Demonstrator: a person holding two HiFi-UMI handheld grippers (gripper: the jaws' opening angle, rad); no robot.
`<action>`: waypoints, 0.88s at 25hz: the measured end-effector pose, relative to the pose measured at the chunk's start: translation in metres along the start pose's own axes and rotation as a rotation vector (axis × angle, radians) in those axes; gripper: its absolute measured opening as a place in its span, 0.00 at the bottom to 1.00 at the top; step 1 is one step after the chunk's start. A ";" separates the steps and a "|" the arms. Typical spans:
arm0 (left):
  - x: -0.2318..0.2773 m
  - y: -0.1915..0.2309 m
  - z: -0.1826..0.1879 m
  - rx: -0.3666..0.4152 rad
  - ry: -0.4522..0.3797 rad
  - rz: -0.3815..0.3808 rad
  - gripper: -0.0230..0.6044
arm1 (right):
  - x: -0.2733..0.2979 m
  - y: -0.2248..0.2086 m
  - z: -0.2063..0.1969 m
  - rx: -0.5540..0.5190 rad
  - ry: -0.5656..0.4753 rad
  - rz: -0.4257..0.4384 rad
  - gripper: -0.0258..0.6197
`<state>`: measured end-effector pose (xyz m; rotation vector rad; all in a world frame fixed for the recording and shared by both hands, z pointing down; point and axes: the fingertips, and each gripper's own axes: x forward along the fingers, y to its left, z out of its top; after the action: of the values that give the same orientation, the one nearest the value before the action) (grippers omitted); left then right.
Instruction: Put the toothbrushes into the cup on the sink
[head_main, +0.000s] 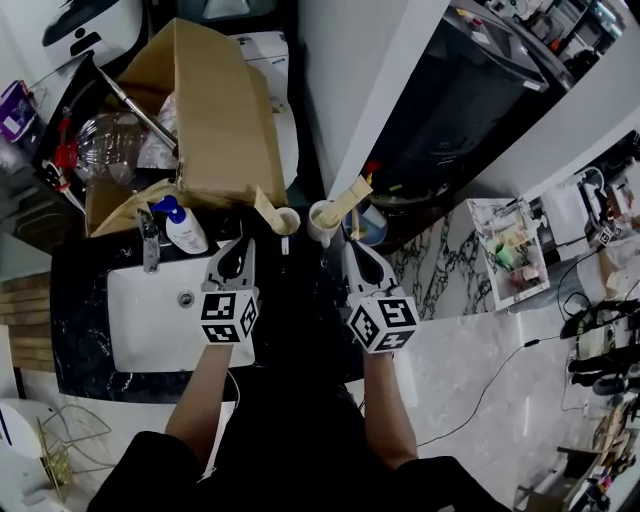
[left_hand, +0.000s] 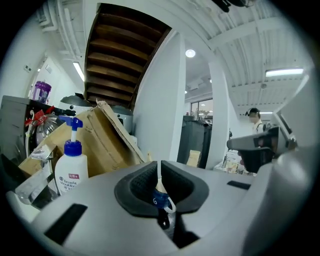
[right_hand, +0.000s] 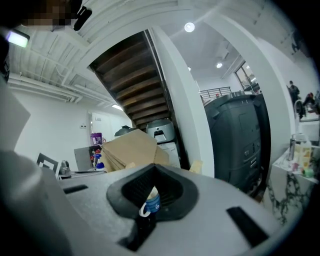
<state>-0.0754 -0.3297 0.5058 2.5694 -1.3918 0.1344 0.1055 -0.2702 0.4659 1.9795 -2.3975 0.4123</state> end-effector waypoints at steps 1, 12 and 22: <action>-0.003 -0.001 0.003 0.003 -0.005 -0.002 0.07 | -0.002 0.002 0.003 -0.004 -0.008 -0.001 0.04; -0.026 -0.025 0.021 0.026 -0.053 -0.063 0.04 | -0.039 0.008 0.017 -0.024 -0.056 -0.025 0.04; -0.054 -0.071 0.041 0.077 -0.097 -0.046 0.04 | -0.071 -0.003 0.035 -0.027 -0.100 0.046 0.04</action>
<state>-0.0465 -0.2579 0.4463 2.7022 -1.3852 0.0575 0.1285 -0.2097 0.4209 1.9826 -2.4978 0.2873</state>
